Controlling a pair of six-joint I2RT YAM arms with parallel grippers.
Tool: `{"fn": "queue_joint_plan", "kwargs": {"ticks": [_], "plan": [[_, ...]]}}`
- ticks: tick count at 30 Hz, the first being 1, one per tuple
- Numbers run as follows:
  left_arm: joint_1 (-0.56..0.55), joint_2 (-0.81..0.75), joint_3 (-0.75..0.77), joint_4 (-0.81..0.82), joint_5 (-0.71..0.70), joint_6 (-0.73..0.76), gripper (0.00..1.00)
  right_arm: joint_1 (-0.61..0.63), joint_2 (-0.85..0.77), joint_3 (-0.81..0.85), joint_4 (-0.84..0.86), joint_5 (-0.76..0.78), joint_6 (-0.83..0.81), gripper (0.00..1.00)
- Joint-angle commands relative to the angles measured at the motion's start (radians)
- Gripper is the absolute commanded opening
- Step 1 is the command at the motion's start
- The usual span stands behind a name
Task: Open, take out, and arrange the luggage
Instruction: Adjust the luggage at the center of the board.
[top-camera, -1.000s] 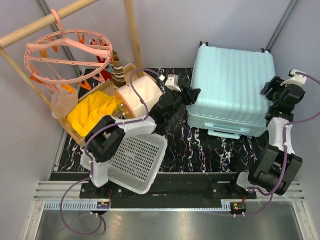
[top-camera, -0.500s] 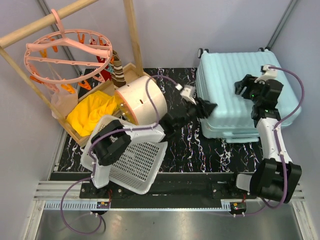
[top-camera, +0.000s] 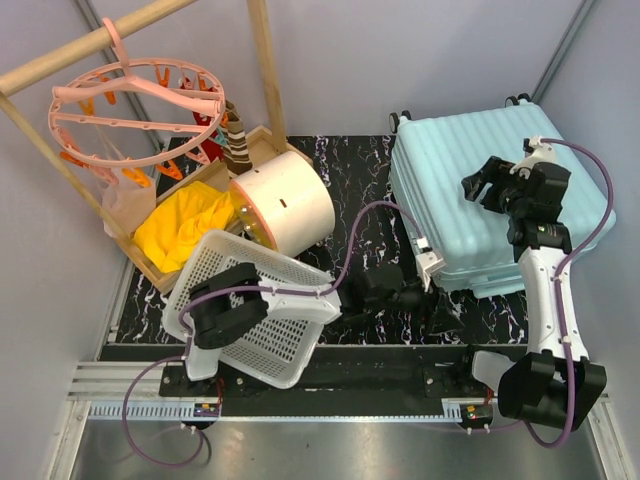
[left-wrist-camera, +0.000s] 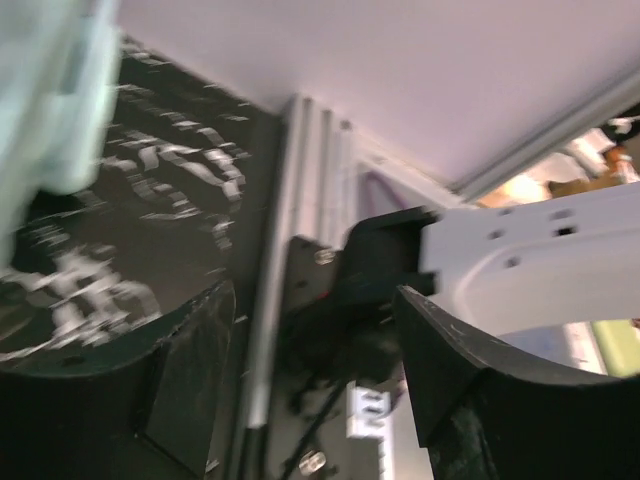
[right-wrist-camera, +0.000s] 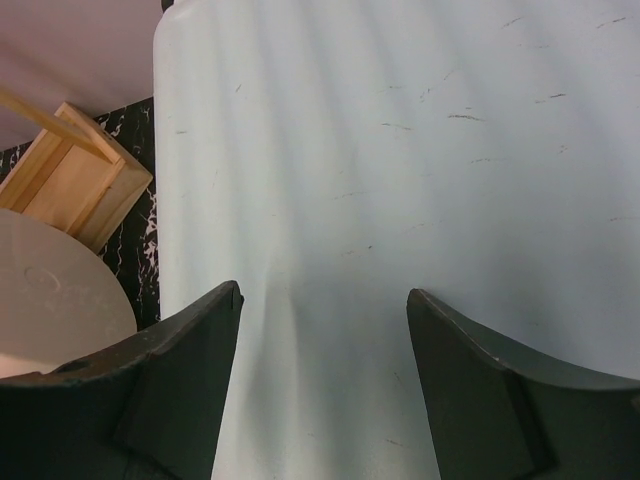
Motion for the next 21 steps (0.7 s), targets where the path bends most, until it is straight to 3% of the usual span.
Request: {"fn": "queue_joint_plan", "kwargs": {"ticks": [1,5,9,21], "plan": [[0.02,-0.16,-0.08,-0.009,-0.06,0.143,0.72,-0.003,0.014,0.001,-0.196,-0.045,0.036,0.78],[0.032,-0.2,-0.107,-0.13,-0.214,0.255,0.75,-0.003,-0.035,0.018,-0.196,-0.071,0.05,0.78],[0.069,-0.216,-0.134,-0.164,-0.264,0.33,0.75,-0.003,-0.092,0.036,-0.194,-0.076,0.062,0.78],[0.081,-0.167,-0.156,-0.094,-0.188,0.367,0.72,-0.003,-0.167,0.04,-0.174,-0.041,0.088,0.78]]}}
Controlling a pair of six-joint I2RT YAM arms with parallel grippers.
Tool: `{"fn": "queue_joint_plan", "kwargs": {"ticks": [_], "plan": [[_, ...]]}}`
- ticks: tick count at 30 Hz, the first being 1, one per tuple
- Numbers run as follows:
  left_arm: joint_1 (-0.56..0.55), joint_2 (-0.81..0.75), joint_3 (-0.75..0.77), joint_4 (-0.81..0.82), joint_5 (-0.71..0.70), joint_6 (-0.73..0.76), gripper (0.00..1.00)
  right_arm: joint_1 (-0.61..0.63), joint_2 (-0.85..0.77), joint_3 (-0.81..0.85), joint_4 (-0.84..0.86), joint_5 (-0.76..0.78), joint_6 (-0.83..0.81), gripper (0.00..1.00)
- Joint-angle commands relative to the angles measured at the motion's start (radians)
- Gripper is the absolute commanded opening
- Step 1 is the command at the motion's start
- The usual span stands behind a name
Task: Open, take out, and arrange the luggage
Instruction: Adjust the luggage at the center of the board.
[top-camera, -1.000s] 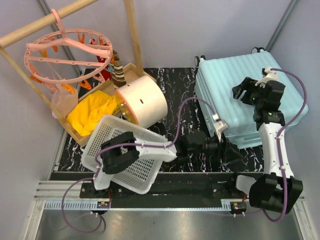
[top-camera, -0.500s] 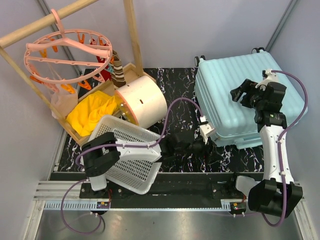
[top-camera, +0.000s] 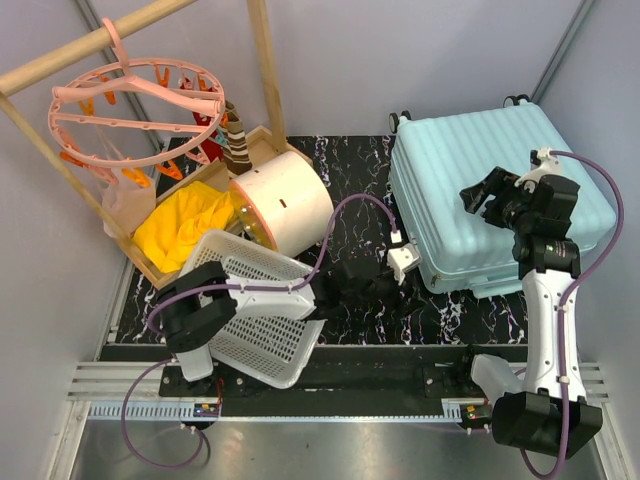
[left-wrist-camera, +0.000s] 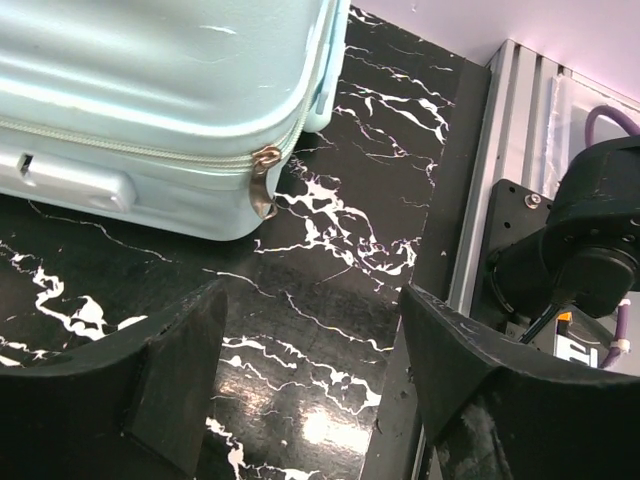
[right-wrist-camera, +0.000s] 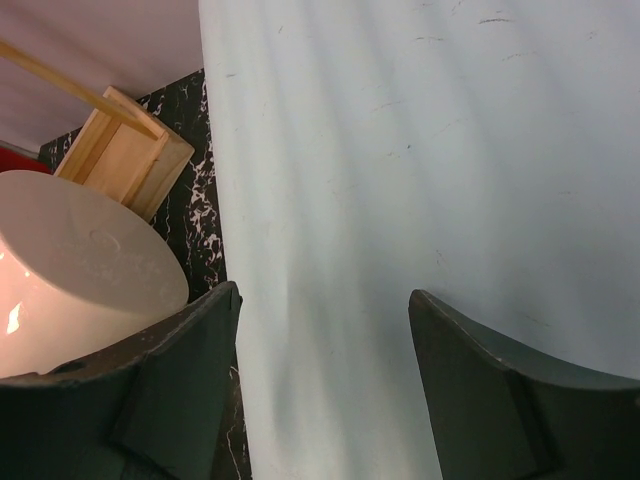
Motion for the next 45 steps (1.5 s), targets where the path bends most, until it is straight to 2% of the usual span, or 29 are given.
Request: {"fn": "queue_joint_plan", "kwargs": {"ticks": [1,16,28,32,38,41,42,45], "plan": [[-0.004,0.022,0.034,0.084,0.021,0.022,0.71,0.001,-0.023,0.023,0.01,0.008,0.014,0.78],[-0.004,0.206,0.231,0.047,-0.121,-0.041,0.64,0.001,-0.041,0.018,0.028,0.004,0.022,0.78],[-0.004,0.284,0.298,0.075,-0.095,-0.13,0.59,-0.001,-0.046,0.003,0.035,0.021,0.025,0.79],[-0.004,0.294,0.314,0.075,-0.094,-0.138,0.55,0.001,-0.046,-0.003,0.041,0.016,0.028,0.79],[-0.002,0.286,0.307,0.093,-0.124,-0.173,0.37,0.001,-0.049,-0.006,0.042,0.013,0.028,0.79],[-0.002,0.271,0.297,0.112,-0.126,-0.176,0.06,-0.001,-0.046,-0.006,0.042,0.011,0.028,0.79],[-0.002,0.263,0.281,0.12,-0.125,-0.179,0.0,0.001,-0.046,-0.008,0.041,0.011,0.027,0.79],[0.001,0.229,0.234,0.158,-0.164,-0.181,0.0,-0.001,-0.047,-0.009,0.042,0.01,0.025,0.8]]}}
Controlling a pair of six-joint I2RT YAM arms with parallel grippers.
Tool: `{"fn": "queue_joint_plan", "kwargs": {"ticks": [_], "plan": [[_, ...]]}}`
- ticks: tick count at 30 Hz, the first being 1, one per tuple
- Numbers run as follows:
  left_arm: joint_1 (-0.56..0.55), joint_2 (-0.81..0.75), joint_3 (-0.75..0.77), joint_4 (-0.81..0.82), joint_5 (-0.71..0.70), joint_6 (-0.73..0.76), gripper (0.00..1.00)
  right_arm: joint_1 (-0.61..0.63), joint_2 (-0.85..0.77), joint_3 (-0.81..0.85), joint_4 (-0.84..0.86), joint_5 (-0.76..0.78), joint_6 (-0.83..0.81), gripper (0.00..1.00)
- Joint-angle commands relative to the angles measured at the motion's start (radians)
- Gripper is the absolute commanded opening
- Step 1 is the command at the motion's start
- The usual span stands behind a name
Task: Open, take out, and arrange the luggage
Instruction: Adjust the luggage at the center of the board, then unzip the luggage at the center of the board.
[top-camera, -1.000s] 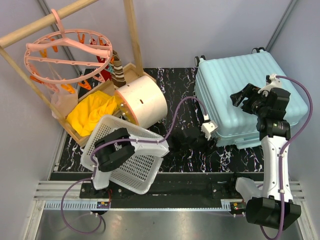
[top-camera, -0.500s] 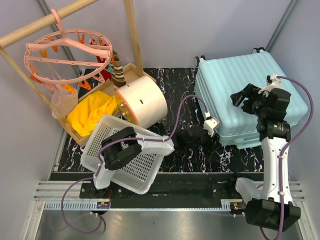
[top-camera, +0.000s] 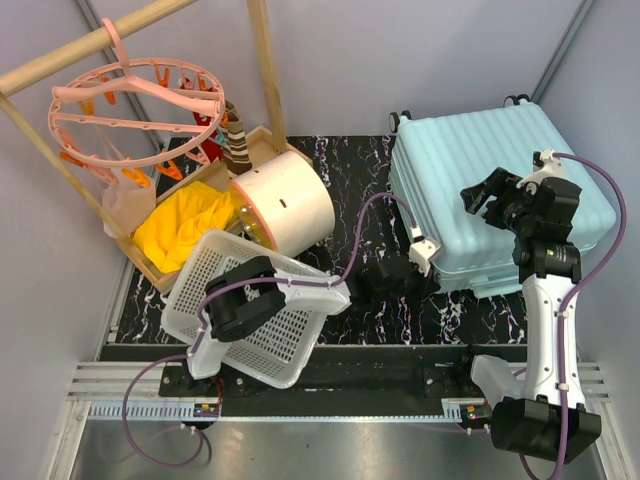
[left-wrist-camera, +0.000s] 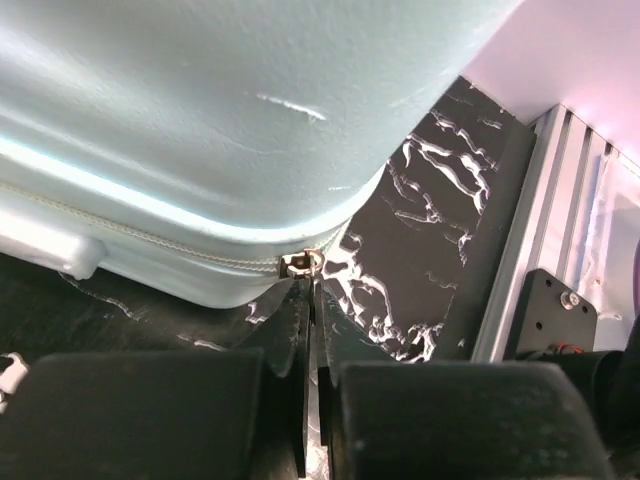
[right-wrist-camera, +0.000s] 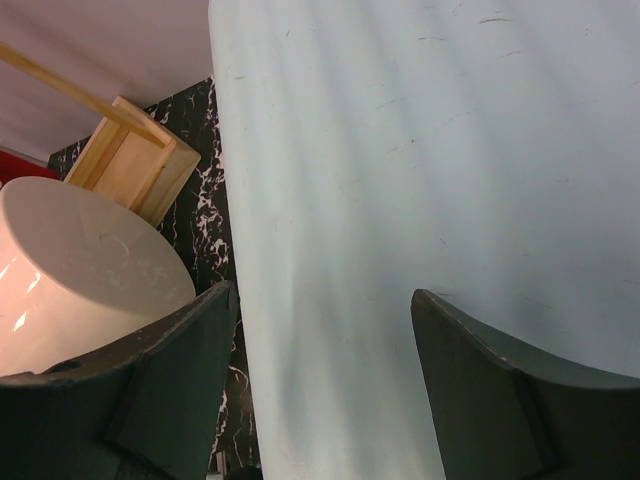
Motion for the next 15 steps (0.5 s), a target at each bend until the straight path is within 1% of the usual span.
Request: {"fn": "queue_joint_plan", "kwargs": {"ticks": [1,4,7,11,13,15], "plan": [[0.014,-0.065,-0.035,0.171,-0.053,-0.012,0.0,0.001,-0.015,-0.004,0.04,0.002,0.004,0.8],[0.017,-0.108,-0.084,0.197,-0.071,-0.012,0.0,0.001,-0.012,-0.004,0.041,0.002,0.004,0.8],[0.023,-0.14,-0.124,0.185,-0.109,-0.016,0.0,0.001,-0.008,-0.004,0.046,-0.001,0.008,0.8],[0.069,-0.189,-0.191,0.191,-0.143,-0.084,0.0,0.001,-0.011,-0.005,0.046,-0.004,0.01,0.81],[0.094,-0.218,-0.232,0.216,-0.158,-0.092,0.0,0.001,-0.008,-0.007,0.047,-0.002,0.011,0.81],[0.109,-0.231,-0.242,0.214,-0.155,-0.089,0.0,0.001,-0.005,-0.01,0.052,-0.007,0.015,0.81]]}}
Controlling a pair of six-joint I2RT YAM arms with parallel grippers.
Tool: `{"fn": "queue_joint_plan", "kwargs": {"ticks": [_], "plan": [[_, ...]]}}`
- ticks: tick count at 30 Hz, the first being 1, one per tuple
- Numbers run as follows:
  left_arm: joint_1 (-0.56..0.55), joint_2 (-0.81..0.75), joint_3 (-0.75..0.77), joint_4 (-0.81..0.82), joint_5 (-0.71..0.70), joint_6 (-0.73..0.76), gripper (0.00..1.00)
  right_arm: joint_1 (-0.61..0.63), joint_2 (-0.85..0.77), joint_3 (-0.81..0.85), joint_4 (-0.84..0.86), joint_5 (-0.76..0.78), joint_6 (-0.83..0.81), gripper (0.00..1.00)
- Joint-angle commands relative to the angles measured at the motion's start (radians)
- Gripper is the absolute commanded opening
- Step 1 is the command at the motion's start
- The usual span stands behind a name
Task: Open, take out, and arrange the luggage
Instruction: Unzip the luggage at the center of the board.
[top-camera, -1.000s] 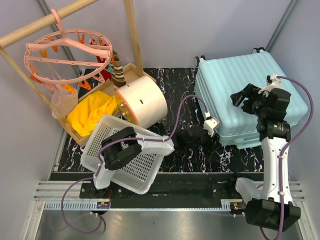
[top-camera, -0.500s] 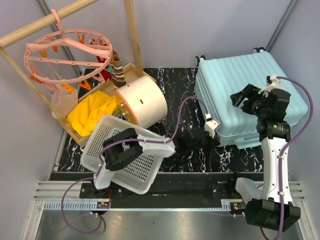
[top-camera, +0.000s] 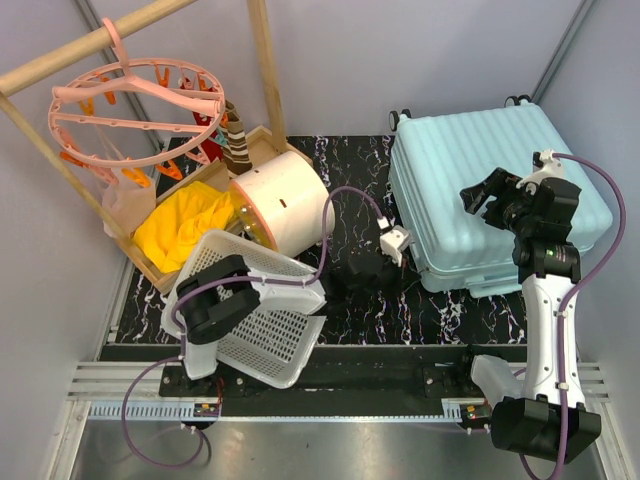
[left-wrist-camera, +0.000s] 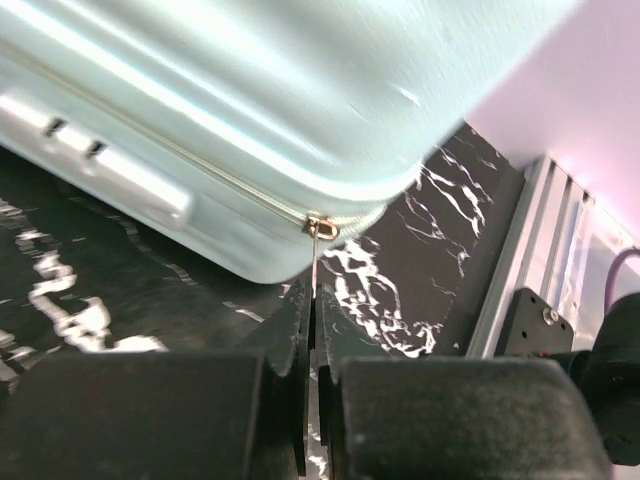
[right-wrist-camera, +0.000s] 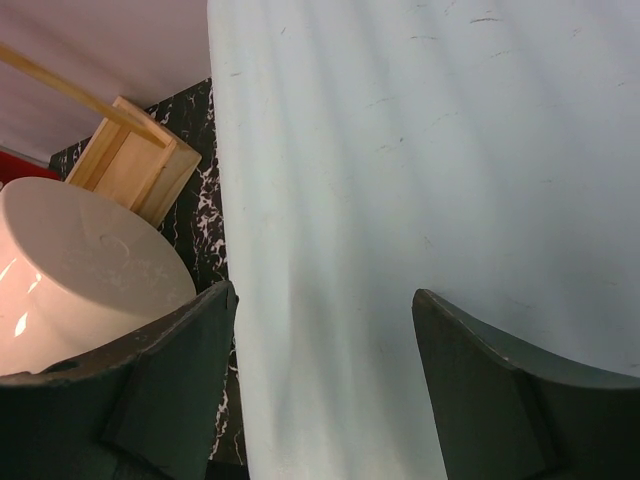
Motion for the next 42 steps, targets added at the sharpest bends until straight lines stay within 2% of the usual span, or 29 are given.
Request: {"fn": "queue_joint_plan", "kwargs": {"ticks": [1,15,22,27,31,38,42], "plan": [[0.086,-0.091,-0.044,0.081,-0.11,-0.023,0.0,0.001,-0.002,-0.005,0.043,-0.008,0.012,0.81],[0.18,-0.108,-0.037,0.078,-0.08,0.026,0.0,0.001,-0.002,0.005,0.033,-0.052,-0.005,0.81],[0.256,-0.071,0.039,0.016,-0.064,0.023,0.0,0.039,0.0,0.032,0.006,-0.048,-0.026,0.8],[0.292,-0.04,0.114,-0.043,-0.076,0.054,0.0,0.184,0.061,0.08,-0.006,0.061,-0.034,0.8],[0.324,-0.022,0.159,-0.069,-0.09,0.077,0.0,0.348,0.122,0.136,-0.02,0.181,-0.055,0.79],[0.359,0.047,0.291,-0.145,-0.082,0.138,0.0,0.442,0.274,0.346,-0.121,0.429,-0.161,0.81],[0.385,0.089,0.387,-0.2,-0.079,0.169,0.0,0.476,0.359,0.397,-0.151,0.532,-0.195,0.82]]}}
